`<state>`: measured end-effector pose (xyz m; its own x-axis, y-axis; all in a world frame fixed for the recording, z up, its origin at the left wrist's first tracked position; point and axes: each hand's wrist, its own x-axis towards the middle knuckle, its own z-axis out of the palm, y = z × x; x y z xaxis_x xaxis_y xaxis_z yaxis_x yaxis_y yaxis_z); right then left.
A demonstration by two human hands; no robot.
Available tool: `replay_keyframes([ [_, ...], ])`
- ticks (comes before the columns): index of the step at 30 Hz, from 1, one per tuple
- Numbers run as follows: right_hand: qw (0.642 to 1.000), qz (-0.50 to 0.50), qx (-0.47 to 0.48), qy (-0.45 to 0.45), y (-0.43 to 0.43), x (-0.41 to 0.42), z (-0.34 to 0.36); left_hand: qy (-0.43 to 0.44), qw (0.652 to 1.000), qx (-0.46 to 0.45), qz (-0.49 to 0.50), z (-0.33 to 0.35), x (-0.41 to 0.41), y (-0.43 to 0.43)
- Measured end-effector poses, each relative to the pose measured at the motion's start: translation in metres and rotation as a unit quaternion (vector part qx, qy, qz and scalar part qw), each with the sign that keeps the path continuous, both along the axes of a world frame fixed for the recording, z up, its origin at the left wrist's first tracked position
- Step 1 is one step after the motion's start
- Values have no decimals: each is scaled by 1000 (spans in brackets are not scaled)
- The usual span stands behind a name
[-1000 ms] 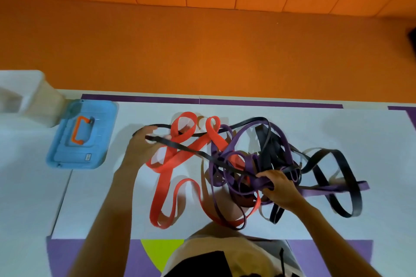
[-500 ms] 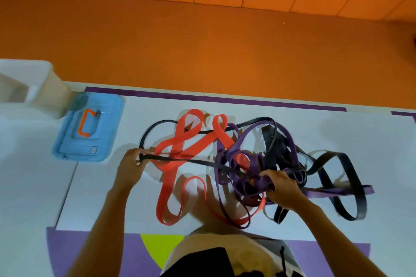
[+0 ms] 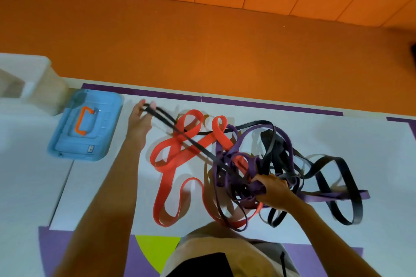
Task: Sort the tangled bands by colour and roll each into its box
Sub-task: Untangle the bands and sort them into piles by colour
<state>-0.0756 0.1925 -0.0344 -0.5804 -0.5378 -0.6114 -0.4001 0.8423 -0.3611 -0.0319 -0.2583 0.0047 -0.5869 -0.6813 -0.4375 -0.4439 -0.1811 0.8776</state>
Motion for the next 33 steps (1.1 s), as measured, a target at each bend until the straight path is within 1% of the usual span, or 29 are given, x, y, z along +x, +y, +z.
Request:
replay_keyframes([
  [2, 1000, 11, 1, 8, 3, 2, 1, 19, 997, -50, -62, 17, -31, 4],
  [5, 999, 21, 16, 18, 8, 5, 1, 56, 978, -115, -166, 42, -71, 22],
  [8, 998, 43, 37, -2, 12, 4, 4, 102, 954, -121, -256, 58, -95, 58],
  [10, 996, 62, 58, -43, 14, 3, 8, 124, 931, -115, -324, 62, -97, 86],
  [12, 991, 65, 53, -100, 17, -3, 15, 128, 904, -131, -386, 59, -96, 116],
  [13, 988, 48, 37, -139, 20, -8, 21, 130, 893, -137, -409, 55, -95, 130],
  [14, 981, 4, 7, -194, 22, -15, 28, 132, 883, -141, -428, 50, -93, 144],
  [15, 964, -63, -39, -254, 23, -22, 36, 129, 874, -146, -446, 45, -91, 158],
  [16, 943, -132, -87, -292, 22, -28, 44, 120, 865, -152, -463, 40, -88, 172],
  [18, 905, -261, -163, -293, 20, -44, 55, 104, 850, -154, -493, 32, -77, 198],
  [20, 849, -366, -250, -287, 15, -63, 58, 114, 832, -157, -519, 25, -62, 225],
  [22, 787, -423, -321, -315, 4, -78, 62, 120, 801, -175, -560, 19, -46, 252],
  [23, 767, -442, -340, -317, -2, -84, 63, 112, 781, -186, -586, 17, -39, 264],
  [25, 747, -486, -351, -289, -13, -93, 66, 97, 741, -207, -631, 13, -27, 282],
  [26, 733, -509, -363, -267, -15, -98, 67, 97, 728, -212, -645, 10, -23, 286],
  [27, 720, -528, -376, -247, -14, -102, 68, 96, 720, -219, -652, 7, -21, 285],
  [28, 710, -538, -389, -236, -12, -108, 71, 92, 720, -228, -649, 5, -20, 282],
  [29, 712, -537, -391, -228, -9, -115, 74, 84, 730, -230, -638, 3, -21, 277],
  [30, 729, -521, -383, -224, -6, -122, 76, 73, 745, -217, -626, 0, -22, 270],
  [31, 765, -484, -359, -227, -6, -128, 76, 64, 760, -191, -618, -2, -23, 264],
  [33, 848, -372, -276, -257, -10, -132, 70, 56, 776, -148, -611, -7, -25, 258],
])
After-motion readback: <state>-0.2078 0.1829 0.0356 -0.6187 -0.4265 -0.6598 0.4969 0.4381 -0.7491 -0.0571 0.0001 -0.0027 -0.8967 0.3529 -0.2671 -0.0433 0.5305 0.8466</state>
